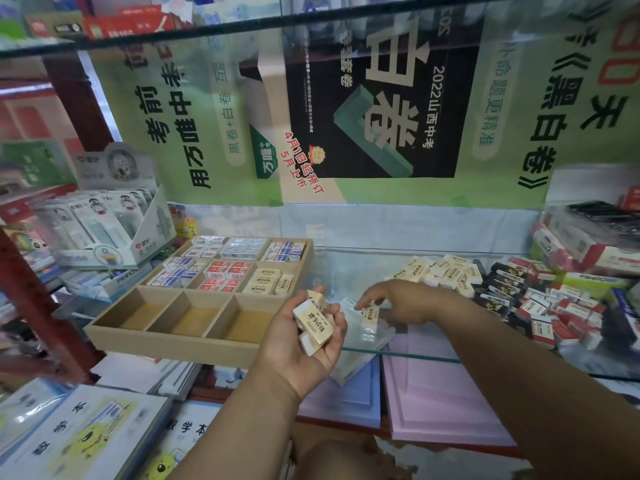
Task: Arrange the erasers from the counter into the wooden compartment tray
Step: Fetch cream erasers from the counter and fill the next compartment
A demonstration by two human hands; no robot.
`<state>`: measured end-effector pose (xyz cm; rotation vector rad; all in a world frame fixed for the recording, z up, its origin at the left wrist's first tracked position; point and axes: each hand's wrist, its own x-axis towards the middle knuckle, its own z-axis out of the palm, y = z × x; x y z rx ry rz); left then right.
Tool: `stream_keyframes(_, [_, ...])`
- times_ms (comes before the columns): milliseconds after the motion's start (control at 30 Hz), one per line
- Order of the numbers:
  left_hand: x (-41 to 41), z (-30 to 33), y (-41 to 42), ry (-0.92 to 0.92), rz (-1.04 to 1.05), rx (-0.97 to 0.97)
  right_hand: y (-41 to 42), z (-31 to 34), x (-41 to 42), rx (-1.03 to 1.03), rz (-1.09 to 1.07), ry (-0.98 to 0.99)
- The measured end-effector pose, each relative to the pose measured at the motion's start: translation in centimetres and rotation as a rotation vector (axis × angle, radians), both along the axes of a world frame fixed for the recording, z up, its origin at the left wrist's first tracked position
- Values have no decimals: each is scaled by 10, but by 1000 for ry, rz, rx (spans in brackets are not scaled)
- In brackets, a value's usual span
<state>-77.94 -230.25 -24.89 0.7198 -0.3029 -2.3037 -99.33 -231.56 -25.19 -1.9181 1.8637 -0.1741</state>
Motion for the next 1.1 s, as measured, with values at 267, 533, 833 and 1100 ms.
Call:
stream_keyframes(267, [45,9,-14,62,73,-88,-15,-15,7,-230,-18,-26])
stream_keyframes(533, [80,19,-41,69,261,-122,-43,2,56,-288,-177,-542])
stream_keyframes(833, [96,11,-61,105,356,-117,-90,26,117,-396,-199,-23])
stream_keyframes(1100, [100,0,-67,162,339,-148,-114,15,147,-445,-206,182])
